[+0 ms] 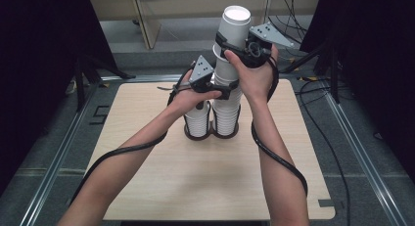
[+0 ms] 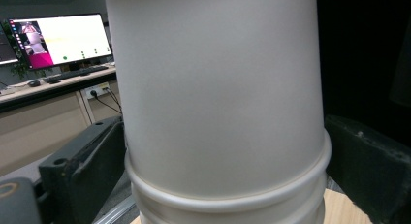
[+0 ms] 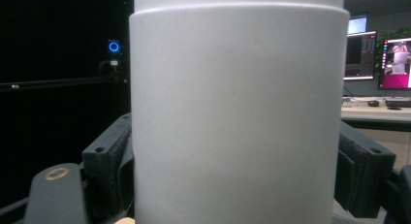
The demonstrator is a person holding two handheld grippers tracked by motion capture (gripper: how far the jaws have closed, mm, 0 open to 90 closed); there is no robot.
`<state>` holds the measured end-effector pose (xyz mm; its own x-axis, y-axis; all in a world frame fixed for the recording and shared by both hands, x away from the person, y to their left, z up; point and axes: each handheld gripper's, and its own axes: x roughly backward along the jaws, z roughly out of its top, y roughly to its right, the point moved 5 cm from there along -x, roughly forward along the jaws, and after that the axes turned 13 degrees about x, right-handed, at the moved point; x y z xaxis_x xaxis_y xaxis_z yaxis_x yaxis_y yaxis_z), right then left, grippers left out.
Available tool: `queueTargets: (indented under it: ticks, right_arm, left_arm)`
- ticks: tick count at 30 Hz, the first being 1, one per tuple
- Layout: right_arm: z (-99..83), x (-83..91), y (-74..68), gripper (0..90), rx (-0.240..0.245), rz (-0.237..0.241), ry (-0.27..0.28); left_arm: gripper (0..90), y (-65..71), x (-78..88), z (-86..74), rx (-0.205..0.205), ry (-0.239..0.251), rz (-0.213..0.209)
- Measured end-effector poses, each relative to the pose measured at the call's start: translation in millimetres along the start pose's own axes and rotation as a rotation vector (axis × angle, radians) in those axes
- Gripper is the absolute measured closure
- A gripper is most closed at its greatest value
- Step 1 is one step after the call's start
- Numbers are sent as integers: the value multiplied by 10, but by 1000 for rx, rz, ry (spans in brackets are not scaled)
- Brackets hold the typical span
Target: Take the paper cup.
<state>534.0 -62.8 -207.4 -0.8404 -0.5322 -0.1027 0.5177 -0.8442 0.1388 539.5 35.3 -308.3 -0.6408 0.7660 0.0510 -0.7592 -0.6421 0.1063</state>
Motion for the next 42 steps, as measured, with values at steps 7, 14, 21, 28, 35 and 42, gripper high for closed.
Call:
queueTargets:
  ticks: [7,14,21,28,35,42]
  right_arm:
    - [55,19,21,189,7,-14,2]
    - [116,31,25,190,19,-23,40]
    - [179,69,34,191,12,-36,71]
    - [229,120,57,192,-1,-44,106]
    - [281,199,59,193,-11,-61,148]
    - [307,307,99,193,-29,-73,176]
  left_arm:
    - [33,-3,0,1,1,-1,4]
    - [34,-2,1,1,0,-1,5]
    - [34,2,2,1,-5,-2,2]
    - [33,-5,4,1,-13,-4,5]
    - [33,-1,5,3,-12,-5,4]
    - [33,5,13,5,-16,1,6]
